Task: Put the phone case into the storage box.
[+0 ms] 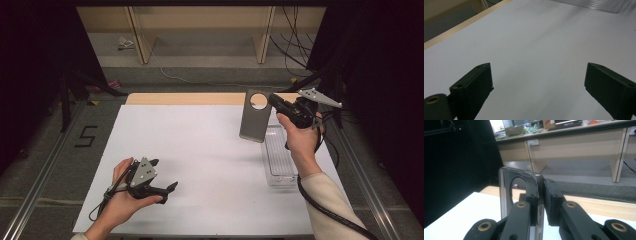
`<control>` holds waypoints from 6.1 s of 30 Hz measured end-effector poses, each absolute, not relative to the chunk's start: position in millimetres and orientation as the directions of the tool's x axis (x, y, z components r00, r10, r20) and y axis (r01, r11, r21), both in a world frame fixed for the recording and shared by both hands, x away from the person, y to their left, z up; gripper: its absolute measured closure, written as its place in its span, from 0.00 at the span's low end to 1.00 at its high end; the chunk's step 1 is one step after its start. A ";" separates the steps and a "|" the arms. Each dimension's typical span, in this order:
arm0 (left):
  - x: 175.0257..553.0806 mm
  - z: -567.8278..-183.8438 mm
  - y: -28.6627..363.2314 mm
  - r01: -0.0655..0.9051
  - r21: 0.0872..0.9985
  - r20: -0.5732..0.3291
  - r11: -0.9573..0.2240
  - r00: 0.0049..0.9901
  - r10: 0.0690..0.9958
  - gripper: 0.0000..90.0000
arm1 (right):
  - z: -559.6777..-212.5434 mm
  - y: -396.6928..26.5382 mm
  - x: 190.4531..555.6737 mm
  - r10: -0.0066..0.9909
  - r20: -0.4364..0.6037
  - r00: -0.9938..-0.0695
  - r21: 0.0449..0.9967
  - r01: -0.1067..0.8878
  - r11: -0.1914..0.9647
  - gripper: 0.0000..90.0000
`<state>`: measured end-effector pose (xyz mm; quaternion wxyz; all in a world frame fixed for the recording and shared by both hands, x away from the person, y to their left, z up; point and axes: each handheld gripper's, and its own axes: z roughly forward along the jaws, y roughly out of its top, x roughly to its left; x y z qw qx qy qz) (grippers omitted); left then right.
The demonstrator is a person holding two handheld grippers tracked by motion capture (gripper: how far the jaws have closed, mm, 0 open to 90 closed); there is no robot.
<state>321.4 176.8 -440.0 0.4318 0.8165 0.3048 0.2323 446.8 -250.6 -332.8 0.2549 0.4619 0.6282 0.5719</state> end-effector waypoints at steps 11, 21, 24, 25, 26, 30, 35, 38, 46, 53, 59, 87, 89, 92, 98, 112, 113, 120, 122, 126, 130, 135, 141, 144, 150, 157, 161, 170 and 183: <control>321.3 -439.9 176.7 0.297 0.847 0.117 -0.441 0.706 0.698 0.08 | -331.6 -254.1 447.0 0.876 0.206 -0.436 0.956 0.281 -0.085 0.92; 321.4 -440.1 176.9 0.297 0.846 0.117 -0.442 0.706 0.698 0.08 | -329.1 -258.6 446.7 0.882 0.205 -0.425 0.957 0.274 -0.091 0.92; 321.4 -440.1 176.9 0.297 0.846 0.117 -0.442 0.707 0.698 0.08 | -328.6 -260.0 446.6 0.883 0.205 -0.421 0.957 0.274 -0.092 0.92; 321.4 -440.1 176.8 0.297 0.846 0.117 -0.442 0.707 0.698 0.08 | -328.5 -260.4 446.6 0.884 0.206 -0.420 0.957 0.274 -0.093 0.92; 321.4 -440.1 176.8 0.297 0.847 0.117 -0.442 0.707 0.698 0.08 | -328.2 -260.9 446.6 0.884 0.206 -0.419 0.957 0.273 -0.094 0.92; 321.5 -440.4 176.8 0.297 0.846 0.117 -0.442 0.707 0.698 0.08 | -327.5 -262.9 446.6 0.885 0.207 -0.416 0.958 0.270 -0.098 0.92; 321.5 -440.2 176.9 0.297 0.846 0.117 -0.443 0.706 0.698 0.08 | -327.2 -264.7 446.7 0.887 0.208 -0.412 0.958 0.269 -0.100 0.92; 321.4 -440.1 177.0 0.297 0.846 0.118 -0.443 0.707 0.698 0.08 | -327.1 -265.6 446.8 0.889 0.207 -0.409 0.958 0.267 -0.100 0.92; 321.4 -440.2 177.0 0.296 0.846 0.119 -0.444 0.707 0.697 0.08 | -326.9 -268.4 447.1 0.894 0.207 -0.398 0.959 0.264 -0.104 0.92; 321.4 -440.2 177.1 0.296 0.845 0.120 -0.446 0.707 0.697 0.08 | -326.0 -271.7 447.3 0.897 0.206 -0.392 0.960 0.258 -0.108 0.92; 321.4 -440.2 177.1 0.296 0.845 0.120 -0.446 0.708 0.696 0.08 | -326.2 -273.1 447.7 0.900 0.201 -0.388 0.961 0.255 -0.105 0.92; 321.3 -440.3 176.5 0.296 0.846 0.118 -0.444 0.708 0.696 0.08 | -323.2 -284.9 448.3 0.911 0.202 -0.360 0.964 0.239 -0.119 0.92; 321.4 -440.3 176.6 0.296 0.846 0.118 -0.444 0.707 0.697 0.08 | -322.7 -285.6 448.0 0.911 0.206 -0.357 0.963 0.237 -0.124 0.92; 321.4 -440.3 176.6 0.296 0.846 0.118 -0.443 0.707 0.697 0.08 | -322.0 -286.9 447.9 0.912 0.205 -0.355 0.964 0.234 -0.125 0.92; 321.4 -440.4 176.4 0.296 0.846 0.118 -0.444 0.707 0.697 0.08 | -321.8 -289.4 448.0 0.914 0.208 -0.348 0.964 0.232 -0.131 0.92; 321.5 -440.3 176.5 0.296 0.846 0.117 -0.443 0.708 0.697 0.08 | -322.2 -292.9 448.4 0.919 0.206 -0.335 0.965 0.228 -0.132 0.92; 321.5 -440.3 176.5 0.296 0.846 0.117 -0.443 0.708 0.697 0.08 | -322.2 -293.1 448.4 0.919 0.206 -0.336 0.965 0.227 -0.133 0.92; 321.5 -440.3 176.7 0.296 0.846 0.117 -0.443 0.708 0.697 0.08 | -321.8 -295.5 448.3 0.921 0.210 -0.328 0.964 0.227 -0.139 0.92; 321.5 -440.4 176.6 0.296 0.846 0.117 -0.443 0.708 0.696 0.08 | -321.8 -296.0 448.3 0.922 0.209 -0.325 0.964 0.225 -0.139 0.92; 321.4 -439.9 176.7 0.297 0.846 0.116 -0.443 0.708 0.697 0.08 | -321.6 -297.1 448.3 0.923 0.209 -0.323 0.964 0.224 -0.141 0.92; 321.4 -439.6 176.9 0.297 0.847 0.116 -0.441 0.706 0.698 0.08 | -321.1 -297.9 448.1 0.925 0.208 -0.318 0.965 0.223 -0.140 0.92; 321.4 -439.6 176.8 0.296 0.847 0.117 -0.442 0.707 0.697 0.08 | -321.0 -299.1 448.1 0.926 0.206 -0.316 0.965 0.222 -0.139 0.92; 321.6 -439.6 177.3 0.297 0.846 0.118 -0.444 0.706 0.698 0.08 | -320.3 -301.1 448.2 0.929 0.203 -0.309 0.966 0.218 -0.138 0.92; 321.6 -439.6 177.1 0.296 0.846 0.118 -0.443 0.707 0.698 0.08 | -320.6 -302.4 448.3 0.930 0.203 -0.305 0.966 0.219 -0.139 0.92; 321.6 -439.4 177.2 0.295 0.847 0.118 -0.442 0.706 0.698 0.08 | -320.4 -304.0 448.4 0.934 0.197 -0.298 0.967 0.214 -0.136 0.92; 321.7 -439.5 177.4 0.296 0.846 0.118 -0.443 0.706 0.698 0.08 | -320.6 -305.3 448.7 0.937 0.195 -0.290 0.967 0.214 -0.135 0.92; 321.7 -439.7 177.1 0.297 0.846 0.117 -0.442 0.706 0.698 0.08 | -320.9 -306.2 448.9 0.937 0.195 -0.290 0.967 0.216 -0.134 0.92; 321.7 -439.5 177.4 0.296 0.846 0.119 -0.443 0.705 0.699 0.08 | -321.3 -307.6 449.4 0.941 0.186 -0.282 0.968 0.218 -0.126 0.92; 321.8 -439.3 177.6 0.298 0.847 0.117 -0.441 0.704 0.700 0.08 | -323.0 -310.2 450.6 0.945 0.184 -0.272 0.968 0.218 -0.126 0.92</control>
